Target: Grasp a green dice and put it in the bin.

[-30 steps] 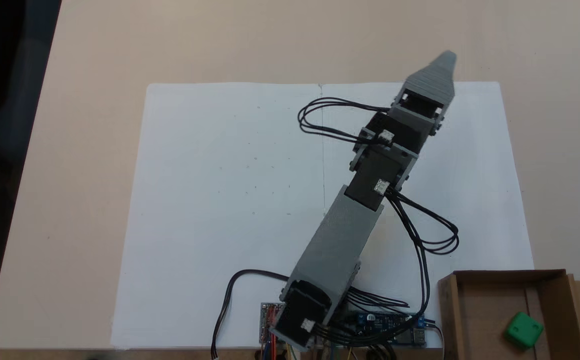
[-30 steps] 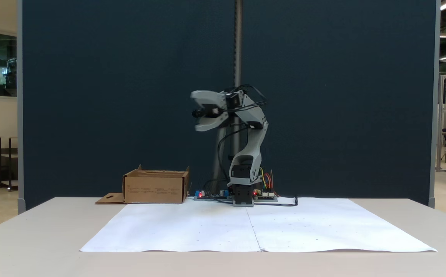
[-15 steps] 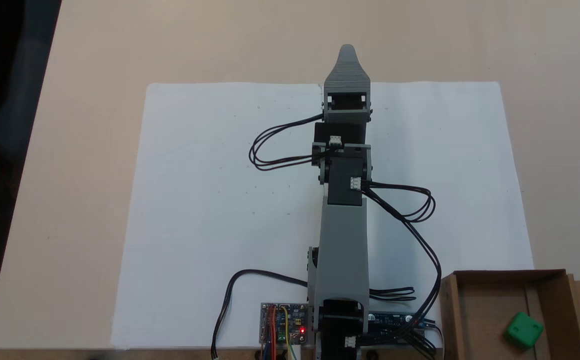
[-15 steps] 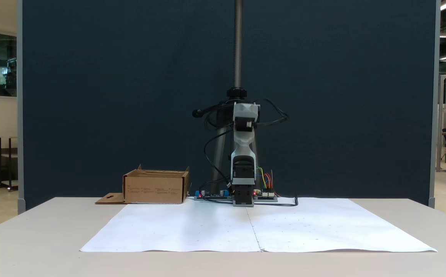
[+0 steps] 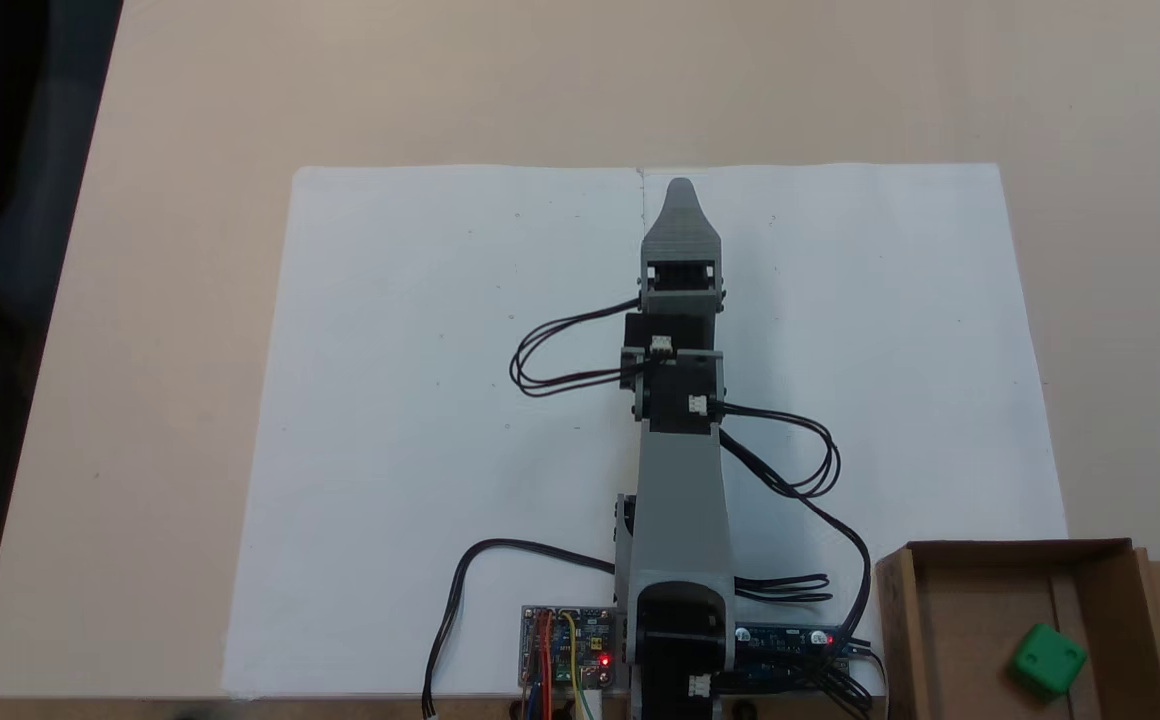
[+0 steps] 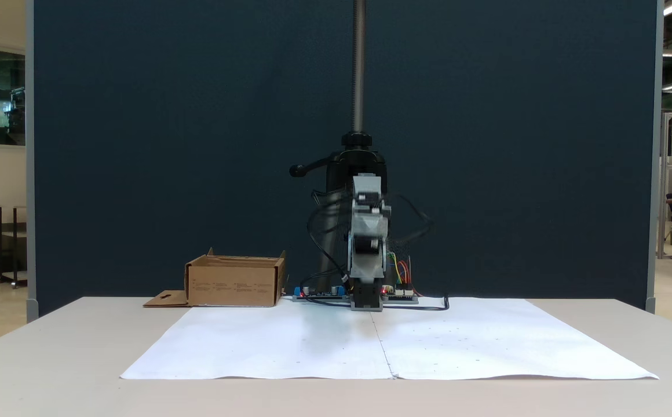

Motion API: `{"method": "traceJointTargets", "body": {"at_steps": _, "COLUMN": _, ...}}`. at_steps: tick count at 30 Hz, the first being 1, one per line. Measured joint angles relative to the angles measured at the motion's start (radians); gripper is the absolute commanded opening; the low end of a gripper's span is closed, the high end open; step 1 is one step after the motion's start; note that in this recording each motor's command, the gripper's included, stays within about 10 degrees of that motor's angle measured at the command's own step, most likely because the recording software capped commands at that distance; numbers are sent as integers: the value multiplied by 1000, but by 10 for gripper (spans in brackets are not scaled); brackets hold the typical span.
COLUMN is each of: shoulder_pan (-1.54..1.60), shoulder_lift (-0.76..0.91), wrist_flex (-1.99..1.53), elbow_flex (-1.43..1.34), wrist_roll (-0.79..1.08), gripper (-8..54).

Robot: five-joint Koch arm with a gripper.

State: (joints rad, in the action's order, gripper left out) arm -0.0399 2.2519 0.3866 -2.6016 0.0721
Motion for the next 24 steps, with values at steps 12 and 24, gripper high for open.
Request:
{"method": "traceJointTargets", "body": {"at_steps": 12, "shoulder_pan": 77, "shoulder_lift": 0, "wrist_flex": 396, "elbow_flex": -396, "wrist_roll": 18, "gripper": 430}}
{"method": "traceJointTargets", "body": {"at_steps": 24, "shoulder_pan": 78, "shoulder_lift": 0, "wrist_flex": 695, "elbow_flex": -457, "wrist_roll": 34, "gripper": 432}}
